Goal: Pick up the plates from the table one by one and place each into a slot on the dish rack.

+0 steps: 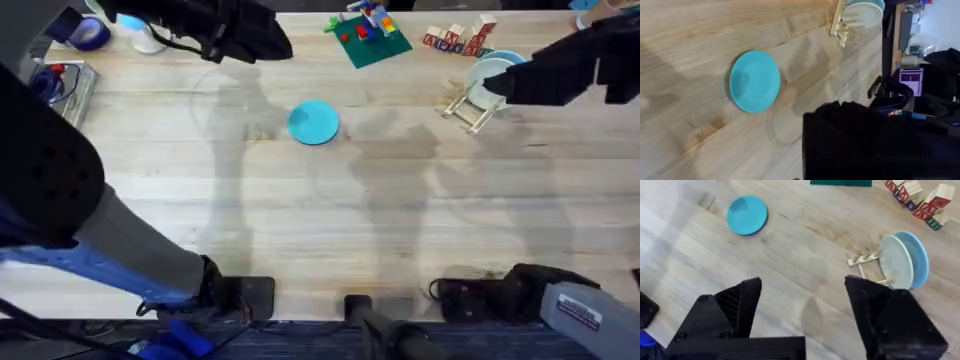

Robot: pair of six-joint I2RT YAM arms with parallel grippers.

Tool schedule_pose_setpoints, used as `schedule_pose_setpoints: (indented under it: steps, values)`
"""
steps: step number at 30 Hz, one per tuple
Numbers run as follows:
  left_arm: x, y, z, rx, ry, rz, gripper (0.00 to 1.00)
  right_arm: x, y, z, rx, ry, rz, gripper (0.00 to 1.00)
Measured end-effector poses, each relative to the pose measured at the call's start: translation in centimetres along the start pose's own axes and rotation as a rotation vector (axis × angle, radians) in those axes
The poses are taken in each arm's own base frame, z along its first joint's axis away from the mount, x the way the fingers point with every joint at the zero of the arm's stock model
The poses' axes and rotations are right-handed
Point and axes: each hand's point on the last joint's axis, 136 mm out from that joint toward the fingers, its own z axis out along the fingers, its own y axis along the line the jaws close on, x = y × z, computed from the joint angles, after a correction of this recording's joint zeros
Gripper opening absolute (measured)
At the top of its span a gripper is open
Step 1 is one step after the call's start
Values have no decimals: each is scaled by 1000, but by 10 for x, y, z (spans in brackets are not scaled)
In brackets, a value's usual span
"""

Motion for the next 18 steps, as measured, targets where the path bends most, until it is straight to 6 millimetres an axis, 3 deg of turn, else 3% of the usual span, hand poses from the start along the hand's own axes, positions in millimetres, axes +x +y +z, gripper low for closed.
schedule_pose_setpoints:
  steps: [9,18]
  values:
    - [-8,11,0,49,-20,49,40,0,0,0,0,0,0,996]
    - [4,19,8,28,42,33,40,0,0,0,0,0,0,996]
